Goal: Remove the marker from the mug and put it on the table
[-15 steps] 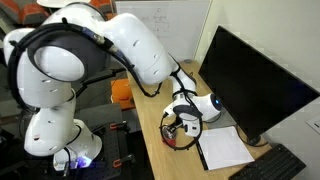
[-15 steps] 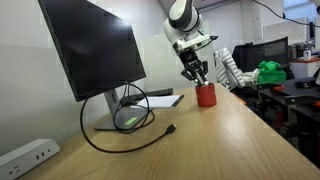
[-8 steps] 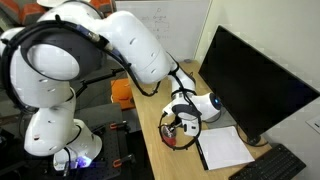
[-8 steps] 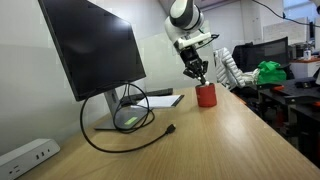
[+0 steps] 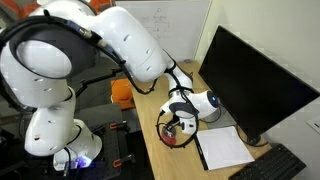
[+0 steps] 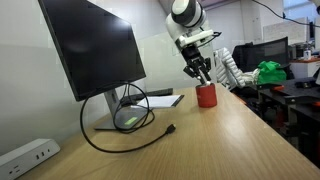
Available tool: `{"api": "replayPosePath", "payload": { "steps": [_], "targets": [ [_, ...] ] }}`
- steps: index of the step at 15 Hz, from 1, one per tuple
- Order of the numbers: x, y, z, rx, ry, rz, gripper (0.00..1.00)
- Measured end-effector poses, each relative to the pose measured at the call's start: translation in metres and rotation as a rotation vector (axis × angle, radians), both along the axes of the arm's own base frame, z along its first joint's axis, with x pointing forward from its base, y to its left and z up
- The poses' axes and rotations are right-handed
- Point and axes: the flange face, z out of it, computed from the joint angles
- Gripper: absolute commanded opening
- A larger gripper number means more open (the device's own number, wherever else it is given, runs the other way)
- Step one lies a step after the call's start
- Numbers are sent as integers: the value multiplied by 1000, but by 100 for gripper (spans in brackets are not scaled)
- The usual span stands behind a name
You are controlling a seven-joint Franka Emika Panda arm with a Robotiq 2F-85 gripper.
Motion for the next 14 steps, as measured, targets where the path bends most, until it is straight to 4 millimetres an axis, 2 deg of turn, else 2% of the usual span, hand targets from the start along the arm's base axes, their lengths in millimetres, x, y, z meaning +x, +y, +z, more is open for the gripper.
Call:
{"api": "replayPosePath", "payload": {
  "steps": [3,7,8,12,13,14],
  "targets": [
    [-2,3,-1,1,3,5,61],
    [-3,10,-3,3,9,18,52],
    [-3,11,-3,3,10,21,35],
    [-4,12,-5,3,14,24,5],
    [-4,12,-5,3,15,23,0],
    [-5,12,-5,3,16,22,3]
  ]
}}
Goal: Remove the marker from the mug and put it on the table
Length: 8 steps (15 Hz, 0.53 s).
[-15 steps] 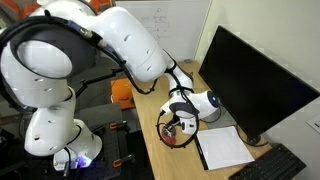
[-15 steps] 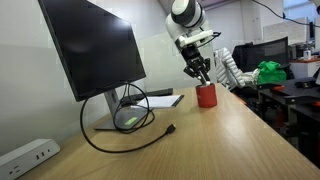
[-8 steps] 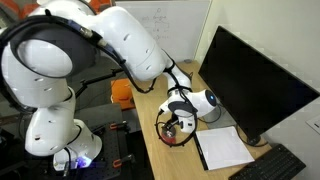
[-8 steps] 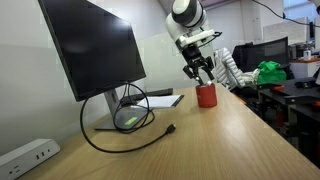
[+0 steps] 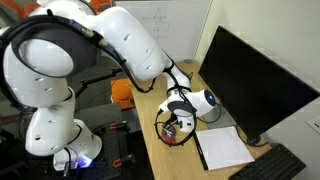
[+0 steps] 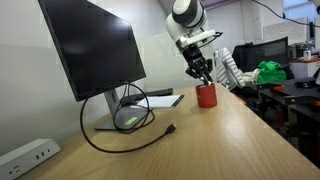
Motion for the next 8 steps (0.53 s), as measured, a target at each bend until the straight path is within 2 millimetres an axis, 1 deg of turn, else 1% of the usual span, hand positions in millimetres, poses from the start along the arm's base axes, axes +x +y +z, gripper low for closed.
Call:
{"api": "replayPosePath", "payload": {
  "steps": [1,8],
  "targets": [
    [0,0,0,0,0,-1,5],
    [0,-2,3,-1,-5,0,5]
  ]
}}
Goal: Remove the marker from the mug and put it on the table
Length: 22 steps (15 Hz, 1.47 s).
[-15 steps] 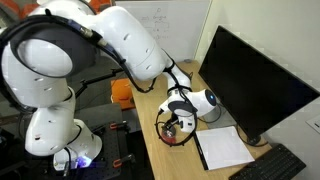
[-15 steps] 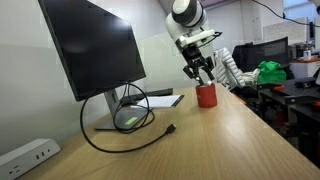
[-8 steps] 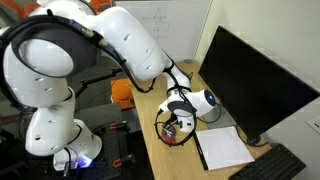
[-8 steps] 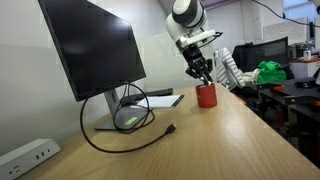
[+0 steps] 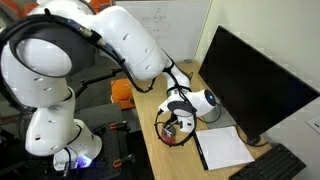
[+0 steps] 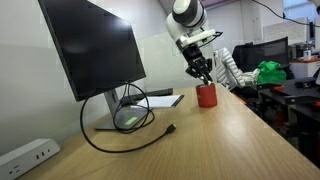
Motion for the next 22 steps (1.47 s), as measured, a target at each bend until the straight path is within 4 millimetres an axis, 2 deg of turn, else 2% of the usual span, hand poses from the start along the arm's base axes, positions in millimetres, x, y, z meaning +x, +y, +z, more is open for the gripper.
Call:
{"api": "replayPosePath", "payload": {
  "steps": [4,13,18,22],
  "targets": [
    [-1,-1,20,11,-38,21,5],
    [-19,2,101,66,-148,107,5],
    [-26,-20,126,52,-202,61,5],
    [-17,-47,126,-93,-268,-11,5]
  ]
}}
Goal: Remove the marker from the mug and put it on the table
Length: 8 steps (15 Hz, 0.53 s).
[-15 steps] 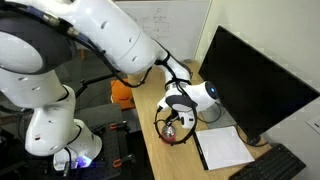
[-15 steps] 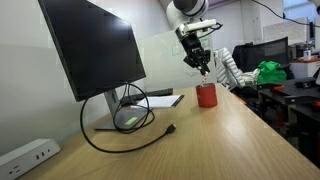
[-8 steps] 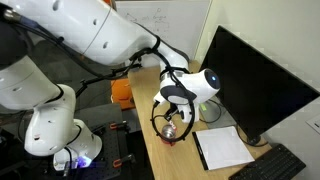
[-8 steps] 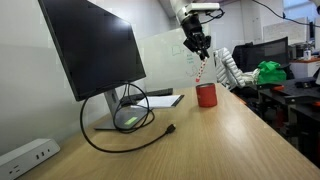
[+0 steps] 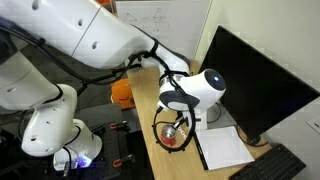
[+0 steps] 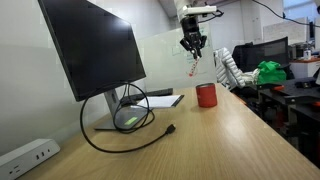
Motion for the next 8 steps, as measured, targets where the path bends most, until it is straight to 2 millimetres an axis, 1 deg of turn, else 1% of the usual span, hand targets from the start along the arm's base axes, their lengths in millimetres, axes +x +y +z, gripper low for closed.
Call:
{"api": "replayPosePath", "payload": {
  "steps": [3,5,8],
  "targets": [
    [10,-23,-17,-147,-13,-74,5],
    [15,-37,-38,-226,28,-108,5],
    [24,-51,-73,-310,103,-145,5]
  ]
}}
